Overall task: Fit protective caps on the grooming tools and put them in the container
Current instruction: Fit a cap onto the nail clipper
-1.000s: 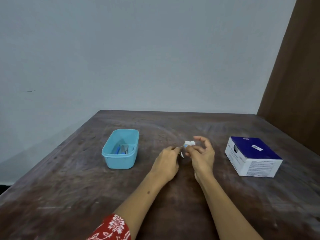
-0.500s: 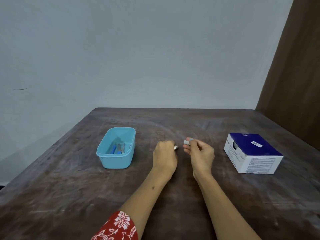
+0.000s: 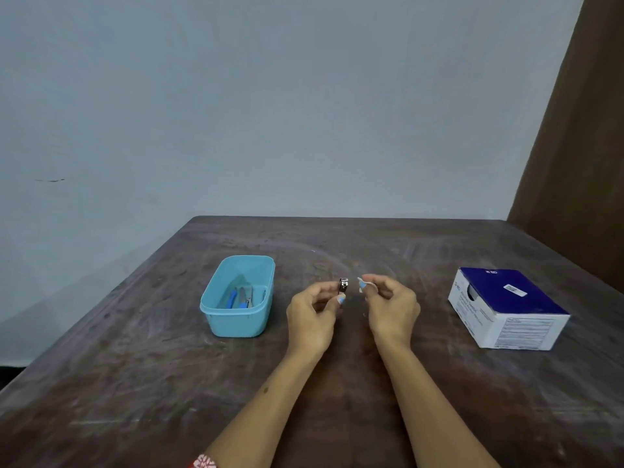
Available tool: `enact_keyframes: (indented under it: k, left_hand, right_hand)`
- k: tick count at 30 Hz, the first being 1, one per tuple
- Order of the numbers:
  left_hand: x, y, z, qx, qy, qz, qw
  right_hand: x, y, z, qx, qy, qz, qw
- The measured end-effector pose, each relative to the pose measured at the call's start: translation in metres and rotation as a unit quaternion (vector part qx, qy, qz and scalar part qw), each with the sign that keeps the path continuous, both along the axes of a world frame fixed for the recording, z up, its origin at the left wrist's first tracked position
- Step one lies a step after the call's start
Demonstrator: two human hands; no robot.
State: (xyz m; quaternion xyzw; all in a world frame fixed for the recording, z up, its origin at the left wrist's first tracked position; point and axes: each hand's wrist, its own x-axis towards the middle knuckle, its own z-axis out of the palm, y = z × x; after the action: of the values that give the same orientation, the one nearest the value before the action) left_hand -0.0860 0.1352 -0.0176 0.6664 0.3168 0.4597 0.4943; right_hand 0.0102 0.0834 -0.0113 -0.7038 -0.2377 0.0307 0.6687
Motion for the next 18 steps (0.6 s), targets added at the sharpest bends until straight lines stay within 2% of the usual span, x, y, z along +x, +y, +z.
enact_keyframes:
  k: [4,10,15,18]
  left_hand:
    - [0.001,0.000,-0.002,-0.026,-0.027,-0.016,0.999]
    - [0.001,0.001,0.000,0.003,0.003,0.008,1.000]
    - [0.000,0.000,0.001,0.007,0.003,0.026,1.000]
    - [0.000,0.001,0.002,0.002,0.006,0.034,0.999]
  right_hand:
    - [-0.005,-0.002,0.000,0.030,-0.002,0.040,0.999]
    - [-0.017,-0.002,0.001,0.060,-0.008,0.086,0.994]
    - [-0.018,-0.004,-0.001,0.095,0.026,0.112,0.989]
    - [-0.017,-0.003,-0.002,0.078,0.019,0.119,0.990]
